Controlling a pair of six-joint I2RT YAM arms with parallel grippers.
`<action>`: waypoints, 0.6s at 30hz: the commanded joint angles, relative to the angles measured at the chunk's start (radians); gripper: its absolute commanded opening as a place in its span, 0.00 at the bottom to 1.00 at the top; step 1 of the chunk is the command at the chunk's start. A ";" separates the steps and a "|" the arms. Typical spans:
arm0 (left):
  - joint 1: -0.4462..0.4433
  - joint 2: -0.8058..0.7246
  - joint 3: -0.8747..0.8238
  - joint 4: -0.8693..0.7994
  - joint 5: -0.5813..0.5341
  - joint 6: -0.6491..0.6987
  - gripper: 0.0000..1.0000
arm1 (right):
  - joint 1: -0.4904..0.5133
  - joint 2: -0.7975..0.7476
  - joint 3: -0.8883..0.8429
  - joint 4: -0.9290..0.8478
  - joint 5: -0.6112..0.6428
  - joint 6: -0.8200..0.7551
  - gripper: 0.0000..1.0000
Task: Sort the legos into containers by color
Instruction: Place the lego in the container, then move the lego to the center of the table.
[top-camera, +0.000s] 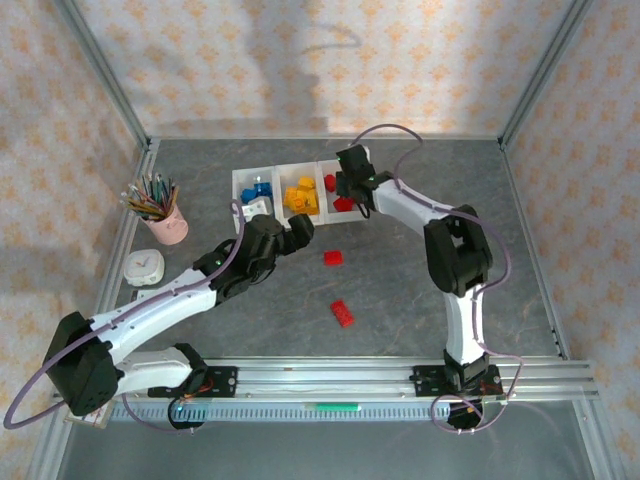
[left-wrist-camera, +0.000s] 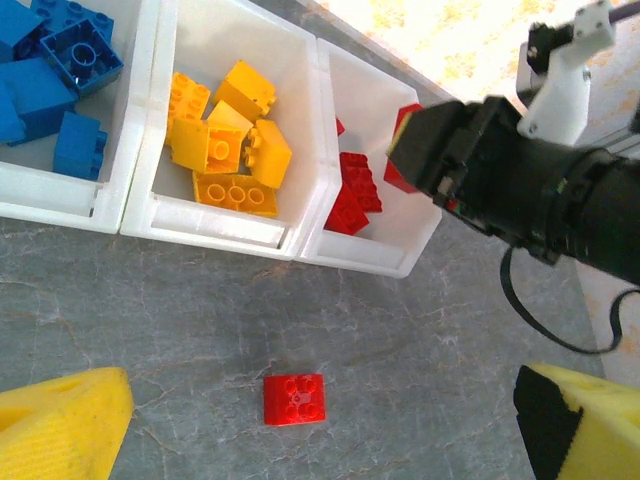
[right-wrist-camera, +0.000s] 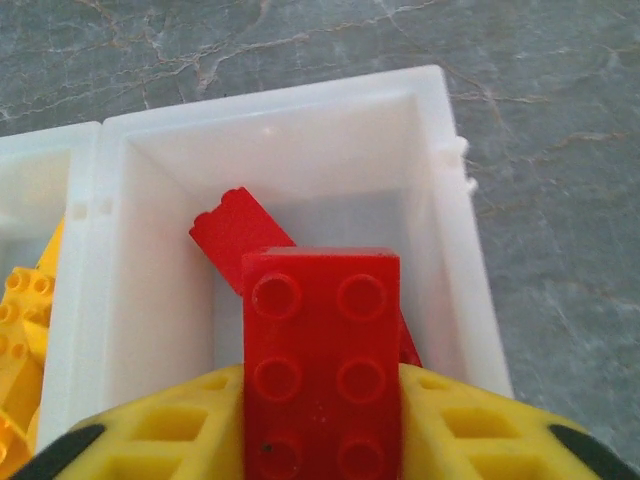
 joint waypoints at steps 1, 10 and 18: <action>0.011 0.017 0.035 0.017 -0.003 0.026 0.99 | 0.000 0.039 0.105 -0.055 0.030 -0.033 0.45; 0.013 0.015 0.041 0.006 0.054 0.040 0.99 | 0.005 -0.141 -0.089 -0.038 -0.042 0.017 0.59; 0.013 -0.028 -0.020 -0.023 0.106 0.043 0.99 | 0.042 -0.366 -0.416 0.003 -0.086 0.056 0.66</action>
